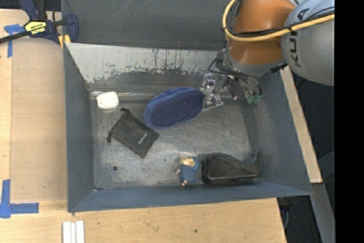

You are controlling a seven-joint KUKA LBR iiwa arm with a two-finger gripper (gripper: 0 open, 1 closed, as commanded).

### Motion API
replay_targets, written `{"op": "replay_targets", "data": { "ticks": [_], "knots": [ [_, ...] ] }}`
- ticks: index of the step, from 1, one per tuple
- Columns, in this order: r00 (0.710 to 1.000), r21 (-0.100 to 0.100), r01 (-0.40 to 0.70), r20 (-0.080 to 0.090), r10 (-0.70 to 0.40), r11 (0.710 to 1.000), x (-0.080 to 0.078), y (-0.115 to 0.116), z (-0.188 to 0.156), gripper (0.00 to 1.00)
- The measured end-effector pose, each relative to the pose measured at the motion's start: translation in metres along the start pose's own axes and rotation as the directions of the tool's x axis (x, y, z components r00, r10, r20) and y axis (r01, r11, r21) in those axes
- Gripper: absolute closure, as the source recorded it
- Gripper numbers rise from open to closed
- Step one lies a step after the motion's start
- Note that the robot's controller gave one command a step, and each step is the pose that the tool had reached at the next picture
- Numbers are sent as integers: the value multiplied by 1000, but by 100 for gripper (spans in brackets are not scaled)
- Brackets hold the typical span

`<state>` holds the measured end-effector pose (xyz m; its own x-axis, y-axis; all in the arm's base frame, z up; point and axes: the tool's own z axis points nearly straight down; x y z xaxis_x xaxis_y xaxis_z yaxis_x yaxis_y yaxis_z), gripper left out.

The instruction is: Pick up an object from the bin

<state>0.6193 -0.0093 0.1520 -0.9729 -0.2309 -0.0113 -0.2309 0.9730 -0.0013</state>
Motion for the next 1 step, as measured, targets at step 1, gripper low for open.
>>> {"op": "replay_targets", "data": {
  "ticks": [1],
  "knots": [
    [1000,3,23,2,-23,1000,-2,-11,-129,100]
  ]
}}
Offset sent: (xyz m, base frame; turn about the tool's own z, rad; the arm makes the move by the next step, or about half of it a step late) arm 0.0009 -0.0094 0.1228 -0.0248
